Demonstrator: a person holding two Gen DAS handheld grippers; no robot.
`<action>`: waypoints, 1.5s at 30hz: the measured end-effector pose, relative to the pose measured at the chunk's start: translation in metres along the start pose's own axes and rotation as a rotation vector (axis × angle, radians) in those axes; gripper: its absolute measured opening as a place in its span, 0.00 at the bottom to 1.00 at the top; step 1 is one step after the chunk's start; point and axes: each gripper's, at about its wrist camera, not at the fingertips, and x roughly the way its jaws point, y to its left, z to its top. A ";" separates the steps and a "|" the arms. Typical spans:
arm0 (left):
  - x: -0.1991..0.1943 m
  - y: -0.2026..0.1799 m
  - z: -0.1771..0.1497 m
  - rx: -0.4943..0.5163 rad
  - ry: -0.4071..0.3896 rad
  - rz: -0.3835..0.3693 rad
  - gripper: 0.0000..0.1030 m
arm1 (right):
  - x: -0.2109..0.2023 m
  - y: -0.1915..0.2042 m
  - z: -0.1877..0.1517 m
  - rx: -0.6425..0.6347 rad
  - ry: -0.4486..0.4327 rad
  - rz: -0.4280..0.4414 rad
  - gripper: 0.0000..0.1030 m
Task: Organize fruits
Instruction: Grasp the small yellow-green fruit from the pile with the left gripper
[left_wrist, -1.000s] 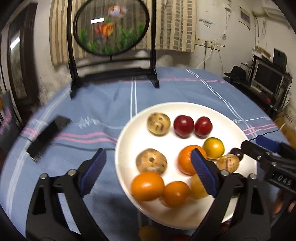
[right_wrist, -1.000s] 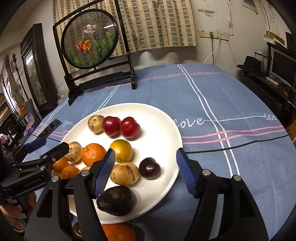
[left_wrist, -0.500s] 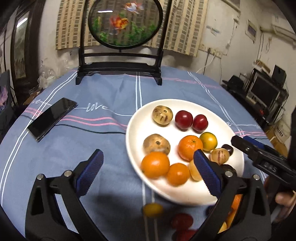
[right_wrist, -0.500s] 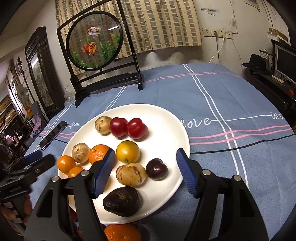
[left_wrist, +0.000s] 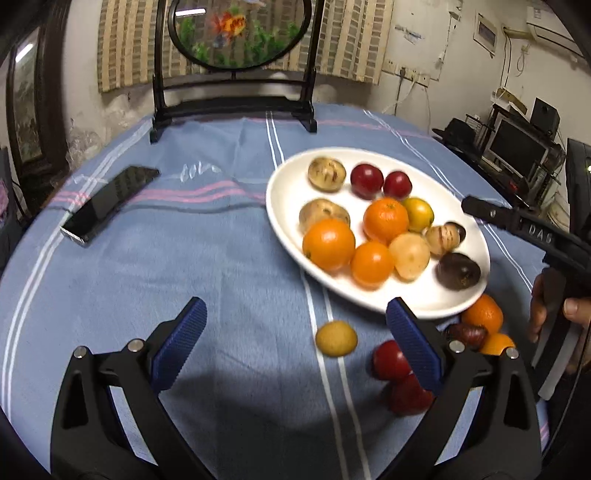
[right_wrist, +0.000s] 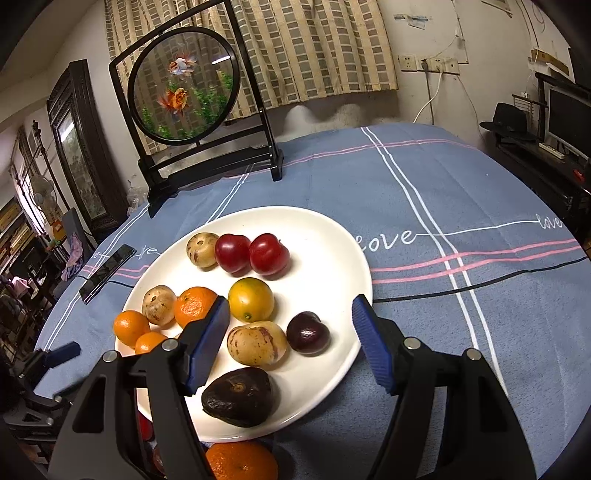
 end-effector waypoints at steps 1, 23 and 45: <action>0.002 0.001 -0.001 -0.006 0.020 -0.018 0.97 | -0.001 0.000 0.000 -0.001 0.000 0.003 0.67; 0.029 0.005 -0.008 -0.036 0.174 -0.016 0.97 | -0.071 0.030 -0.068 -0.129 0.197 0.076 0.67; 0.018 -0.004 -0.007 0.018 0.130 0.007 0.27 | -0.070 0.052 -0.092 -0.261 0.258 -0.003 0.67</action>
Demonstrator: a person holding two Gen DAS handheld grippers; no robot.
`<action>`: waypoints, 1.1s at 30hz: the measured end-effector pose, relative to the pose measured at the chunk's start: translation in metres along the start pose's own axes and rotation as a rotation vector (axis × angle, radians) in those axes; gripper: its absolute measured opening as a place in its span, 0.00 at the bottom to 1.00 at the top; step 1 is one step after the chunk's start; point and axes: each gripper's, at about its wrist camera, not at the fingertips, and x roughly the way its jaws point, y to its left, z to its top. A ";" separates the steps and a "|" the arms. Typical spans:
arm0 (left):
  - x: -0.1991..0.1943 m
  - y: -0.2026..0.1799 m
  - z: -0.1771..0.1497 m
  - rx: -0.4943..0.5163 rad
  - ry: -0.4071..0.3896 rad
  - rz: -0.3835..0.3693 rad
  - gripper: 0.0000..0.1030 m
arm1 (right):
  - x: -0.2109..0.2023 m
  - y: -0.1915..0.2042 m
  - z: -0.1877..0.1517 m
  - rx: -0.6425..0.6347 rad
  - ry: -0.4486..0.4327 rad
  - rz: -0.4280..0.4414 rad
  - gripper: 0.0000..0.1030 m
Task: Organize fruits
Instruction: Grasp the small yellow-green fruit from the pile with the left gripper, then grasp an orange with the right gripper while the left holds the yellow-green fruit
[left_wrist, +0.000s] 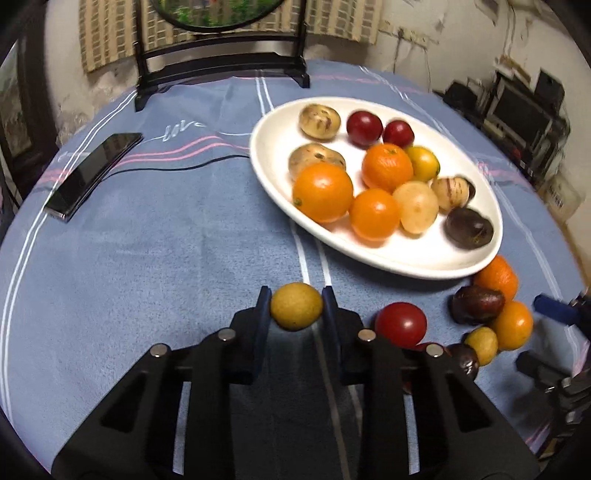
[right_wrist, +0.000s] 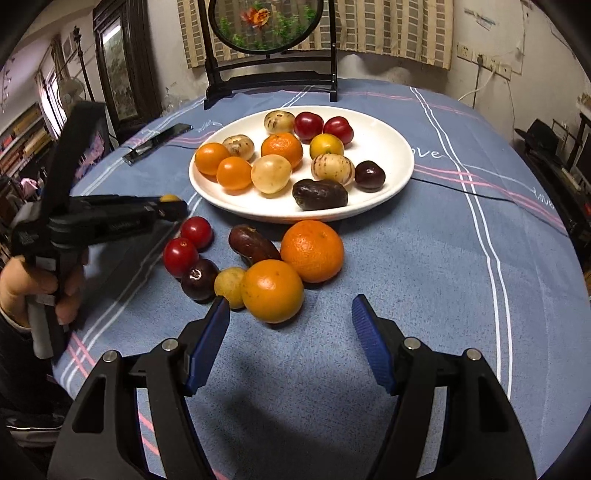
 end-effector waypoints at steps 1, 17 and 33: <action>-0.003 0.003 0.000 -0.018 -0.012 -0.009 0.27 | 0.004 0.002 -0.001 -0.012 0.022 -0.017 0.67; -0.003 0.003 -0.001 -0.022 -0.012 0.000 0.27 | 0.019 0.009 0.009 -0.019 0.025 -0.021 0.37; -0.018 -0.001 -0.002 0.004 -0.069 -0.021 0.27 | -0.012 -0.017 0.001 0.049 -0.046 -0.038 0.37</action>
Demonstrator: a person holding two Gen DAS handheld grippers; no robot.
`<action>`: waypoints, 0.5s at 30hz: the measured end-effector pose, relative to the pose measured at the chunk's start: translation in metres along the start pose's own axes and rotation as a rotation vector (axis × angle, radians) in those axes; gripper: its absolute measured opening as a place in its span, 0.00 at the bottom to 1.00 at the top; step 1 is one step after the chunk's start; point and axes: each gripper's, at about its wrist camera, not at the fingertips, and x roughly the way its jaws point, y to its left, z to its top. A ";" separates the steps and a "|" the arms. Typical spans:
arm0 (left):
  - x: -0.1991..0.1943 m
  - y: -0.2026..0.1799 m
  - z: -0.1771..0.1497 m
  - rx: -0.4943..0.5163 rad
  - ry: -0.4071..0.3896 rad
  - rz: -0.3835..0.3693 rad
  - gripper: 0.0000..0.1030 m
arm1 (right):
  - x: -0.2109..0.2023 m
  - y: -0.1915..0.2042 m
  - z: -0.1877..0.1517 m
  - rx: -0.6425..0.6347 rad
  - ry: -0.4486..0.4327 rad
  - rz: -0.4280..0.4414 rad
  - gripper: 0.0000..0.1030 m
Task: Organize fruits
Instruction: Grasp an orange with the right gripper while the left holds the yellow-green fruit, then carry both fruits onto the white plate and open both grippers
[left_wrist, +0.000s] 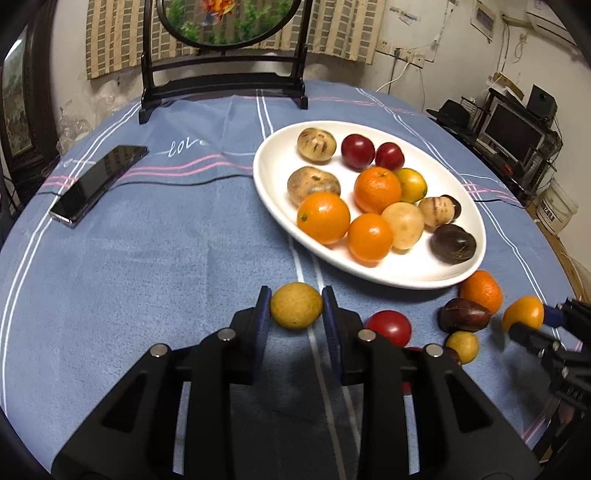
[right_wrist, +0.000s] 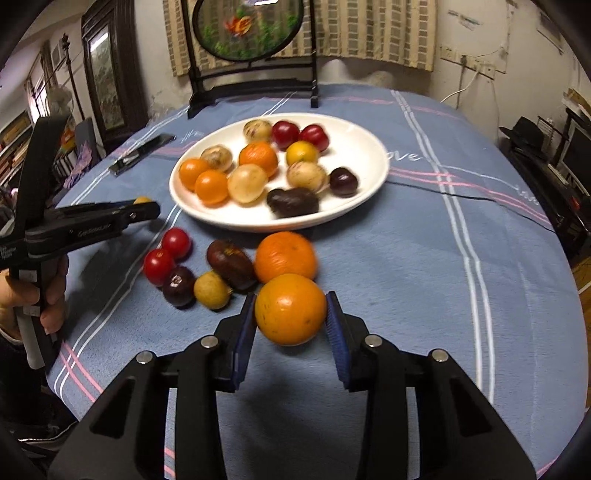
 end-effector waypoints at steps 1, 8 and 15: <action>-0.004 -0.001 0.002 0.004 -0.007 -0.002 0.27 | -0.002 -0.003 0.001 0.006 -0.009 -0.001 0.37; -0.030 -0.011 0.038 0.017 -0.092 -0.038 0.27 | -0.015 -0.016 0.021 0.036 -0.081 0.004 0.37; -0.026 -0.026 0.072 0.000 -0.128 -0.068 0.27 | -0.016 -0.010 0.048 0.033 -0.142 0.032 0.37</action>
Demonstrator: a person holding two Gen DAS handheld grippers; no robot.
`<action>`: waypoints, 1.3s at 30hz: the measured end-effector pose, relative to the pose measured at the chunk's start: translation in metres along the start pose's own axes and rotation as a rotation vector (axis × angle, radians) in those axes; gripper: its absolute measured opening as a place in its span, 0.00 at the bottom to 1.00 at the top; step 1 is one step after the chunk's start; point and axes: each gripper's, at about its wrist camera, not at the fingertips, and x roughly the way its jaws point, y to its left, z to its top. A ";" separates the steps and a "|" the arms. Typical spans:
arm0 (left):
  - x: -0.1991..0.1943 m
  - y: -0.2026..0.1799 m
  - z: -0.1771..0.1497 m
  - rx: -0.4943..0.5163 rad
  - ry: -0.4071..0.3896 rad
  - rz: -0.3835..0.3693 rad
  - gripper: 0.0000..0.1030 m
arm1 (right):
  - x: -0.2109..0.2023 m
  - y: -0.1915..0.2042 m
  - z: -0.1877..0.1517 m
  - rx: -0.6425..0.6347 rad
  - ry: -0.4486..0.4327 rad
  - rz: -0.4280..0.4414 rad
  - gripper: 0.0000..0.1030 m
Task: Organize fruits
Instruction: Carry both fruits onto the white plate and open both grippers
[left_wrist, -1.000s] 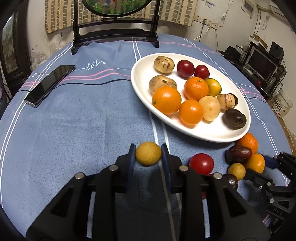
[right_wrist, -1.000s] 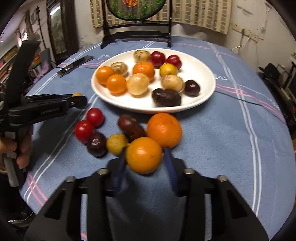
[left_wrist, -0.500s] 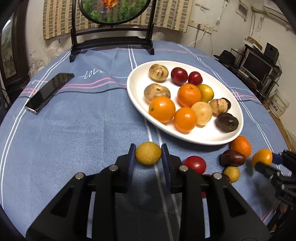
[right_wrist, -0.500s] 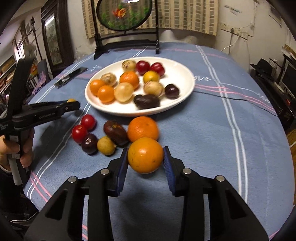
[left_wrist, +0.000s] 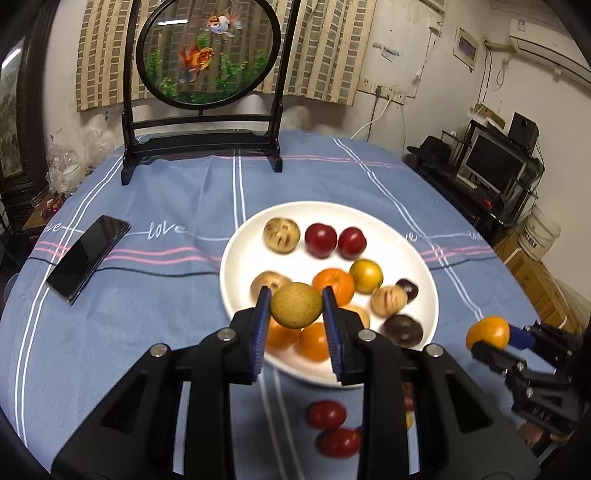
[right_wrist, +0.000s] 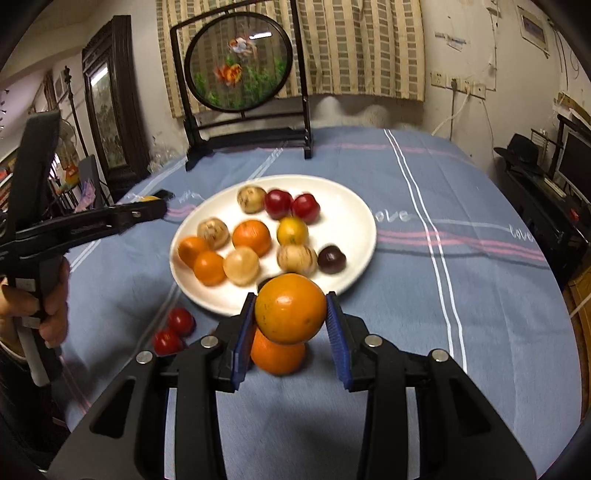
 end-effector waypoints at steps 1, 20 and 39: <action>0.004 -0.002 0.002 0.000 0.002 -0.005 0.27 | 0.001 0.001 0.003 -0.002 -0.008 0.005 0.37; 0.063 -0.014 0.024 0.034 0.092 0.042 0.27 | 0.080 -0.011 0.059 -0.002 0.042 -0.043 0.37; 0.080 -0.018 0.008 0.111 0.042 0.117 0.55 | 0.111 -0.029 0.044 0.026 -0.001 -0.113 0.58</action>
